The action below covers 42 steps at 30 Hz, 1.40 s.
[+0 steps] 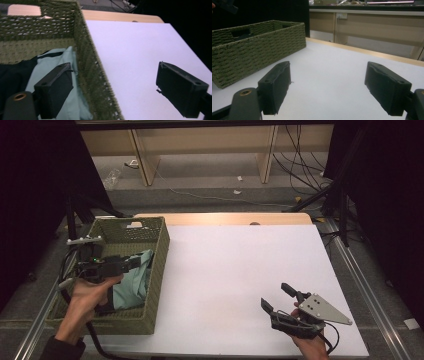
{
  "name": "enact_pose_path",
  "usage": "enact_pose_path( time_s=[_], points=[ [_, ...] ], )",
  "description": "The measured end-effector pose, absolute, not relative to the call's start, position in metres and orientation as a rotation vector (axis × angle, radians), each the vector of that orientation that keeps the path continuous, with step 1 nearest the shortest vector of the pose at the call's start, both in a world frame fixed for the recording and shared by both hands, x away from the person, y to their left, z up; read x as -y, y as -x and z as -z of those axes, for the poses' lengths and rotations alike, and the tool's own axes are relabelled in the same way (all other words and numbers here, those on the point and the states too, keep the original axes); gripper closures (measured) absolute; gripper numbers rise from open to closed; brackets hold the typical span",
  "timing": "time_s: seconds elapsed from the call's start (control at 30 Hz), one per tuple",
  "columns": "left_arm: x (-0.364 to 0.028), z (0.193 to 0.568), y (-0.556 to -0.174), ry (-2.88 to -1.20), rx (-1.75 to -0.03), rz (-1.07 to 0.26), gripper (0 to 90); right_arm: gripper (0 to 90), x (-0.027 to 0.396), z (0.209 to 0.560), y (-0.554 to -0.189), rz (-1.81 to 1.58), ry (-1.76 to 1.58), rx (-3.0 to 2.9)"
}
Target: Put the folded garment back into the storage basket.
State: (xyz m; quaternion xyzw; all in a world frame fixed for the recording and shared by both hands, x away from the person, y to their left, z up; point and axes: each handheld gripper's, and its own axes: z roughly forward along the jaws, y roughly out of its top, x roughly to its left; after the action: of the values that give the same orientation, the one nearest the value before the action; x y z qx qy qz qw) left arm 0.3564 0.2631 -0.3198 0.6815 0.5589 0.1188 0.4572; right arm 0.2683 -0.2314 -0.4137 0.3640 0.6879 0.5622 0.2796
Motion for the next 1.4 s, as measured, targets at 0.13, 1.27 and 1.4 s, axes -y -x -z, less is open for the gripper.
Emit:
enact_pose_path(
  time_s=[0.13, 1.27, 1.4],
  points=[
    [-0.25, 0.319, -0.355, -1.686, -1.334, -0.259, 13.9, 21.7, 0.231, 0.414, -0.268, -1.509, -0.967, -1.843],
    [-0.202, 0.33, -0.36, -1.626, -1.173, -0.171, 15.1, 21.8, 0.232, 0.414, -0.268, -1.51, -0.96, -1.839],
    [-0.198, 0.332, -0.359, -1.62, -1.157, -0.174, 15.1, 21.8, 0.232, 0.414, -0.269, -1.509, -0.961, -1.839]
  ],
)
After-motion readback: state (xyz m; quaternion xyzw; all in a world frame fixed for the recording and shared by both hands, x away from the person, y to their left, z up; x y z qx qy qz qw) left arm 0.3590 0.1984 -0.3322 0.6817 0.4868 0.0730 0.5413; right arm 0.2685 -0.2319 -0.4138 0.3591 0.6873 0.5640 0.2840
